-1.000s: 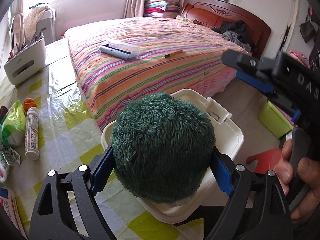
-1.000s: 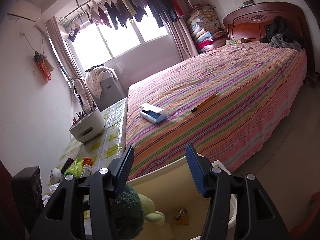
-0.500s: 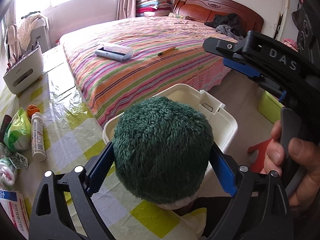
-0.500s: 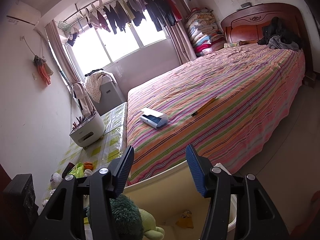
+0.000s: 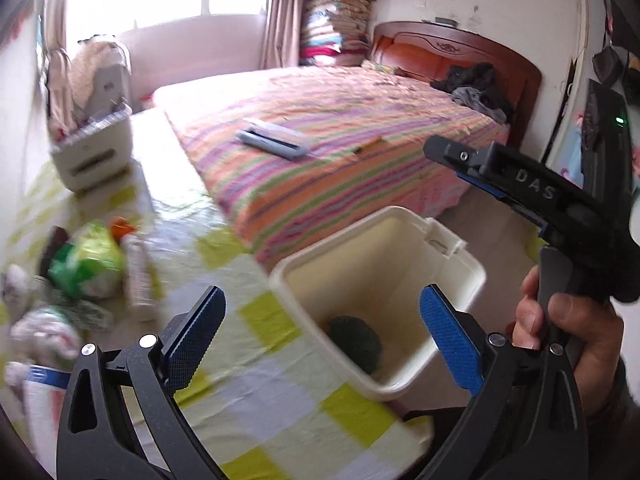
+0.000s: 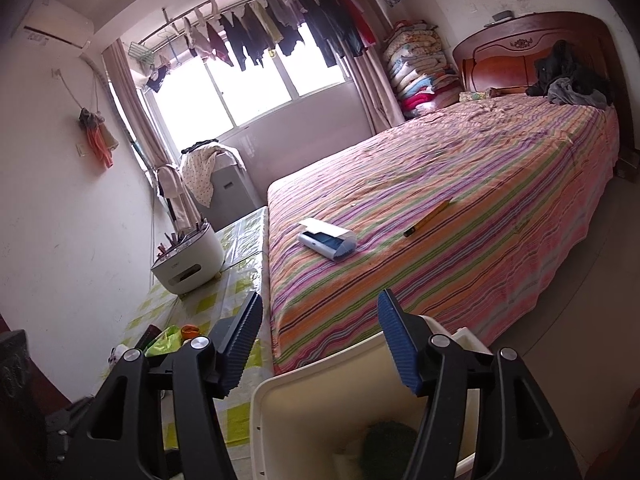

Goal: Collect trash
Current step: 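Grasp the knit beige hat with the left tool while the right tool moves to the table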

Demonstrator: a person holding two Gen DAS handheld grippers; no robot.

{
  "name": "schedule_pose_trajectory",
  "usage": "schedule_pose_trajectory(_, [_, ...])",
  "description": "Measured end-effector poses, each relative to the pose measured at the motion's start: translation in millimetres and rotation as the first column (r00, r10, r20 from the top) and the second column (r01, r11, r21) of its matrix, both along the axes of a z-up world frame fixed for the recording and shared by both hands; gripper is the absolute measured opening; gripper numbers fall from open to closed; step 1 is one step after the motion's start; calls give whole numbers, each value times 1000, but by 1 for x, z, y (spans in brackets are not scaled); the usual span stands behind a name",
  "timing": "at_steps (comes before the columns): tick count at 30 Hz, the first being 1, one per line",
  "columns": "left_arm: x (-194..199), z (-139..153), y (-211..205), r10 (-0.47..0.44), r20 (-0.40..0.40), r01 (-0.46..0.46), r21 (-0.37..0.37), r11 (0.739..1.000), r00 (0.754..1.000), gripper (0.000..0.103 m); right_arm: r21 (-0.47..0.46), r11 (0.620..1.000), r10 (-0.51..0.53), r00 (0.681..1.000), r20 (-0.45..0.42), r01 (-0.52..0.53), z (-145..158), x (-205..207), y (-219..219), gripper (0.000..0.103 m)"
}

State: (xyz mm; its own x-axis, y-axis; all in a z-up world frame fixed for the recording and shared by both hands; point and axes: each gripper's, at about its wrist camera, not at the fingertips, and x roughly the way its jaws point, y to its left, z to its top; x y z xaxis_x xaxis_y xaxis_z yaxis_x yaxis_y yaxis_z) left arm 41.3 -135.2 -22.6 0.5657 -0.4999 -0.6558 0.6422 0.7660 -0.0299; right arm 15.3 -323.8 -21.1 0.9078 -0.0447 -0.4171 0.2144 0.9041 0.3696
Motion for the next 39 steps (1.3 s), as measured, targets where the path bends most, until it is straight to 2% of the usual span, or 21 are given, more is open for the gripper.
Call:
schedule_pose_trajectory(4, [-7,7,33,49,92,-52,32,998,995,96,-15,998,54,998,-15,-54,-1,7,18,62])
schedule_pose_trajectory(7, [-6,12,62,98,139,-102,23,995,985,96,-27,995,99,994,-35,-100,-4,16,36,63])
schedule_pose_trajectory(13, [7,26,115,177,123,-175,-31,984,977,96,-33,978,202,977,-72,-205,-9,36,79,63])
schedule_pose_trajectory(17, [26,29,161,281,73,-275,-80,958,957,96,-36,961,271,958,-91,-275,-13,49,113,63])
schedule_pose_trajectory(20, [42,27,202,374,25,-370,-109,923,927,96,-37,946,318,943,-99,-322,-15,57,137,63])
schedule_pose_trajectory(25, [66,15,256,483,-57,-486,-76,871,874,96,-45,925,370,922,-112,-377,-19,70,171,63])
schedule_pose_trajectory(28, [81,0,283,518,-144,-528,-40,849,843,96,-29,916,394,911,-123,-400,-24,78,187,64])
schedule_pose_trajectory(31, [90,-14,304,528,-233,-550,-35,835,817,96,-18,906,418,899,-133,-424,-28,85,202,64])
schedule_pose_trajectory(34, [95,-25,317,550,-286,-581,-29,814,785,96,-18,895,439,888,-138,-445,-31,90,217,64])
schedule_pose_trajectory(39, [112,-43,330,550,-376,-602,-24,798,745,96,-28,882,463,875,-139,-471,-33,99,237,64])
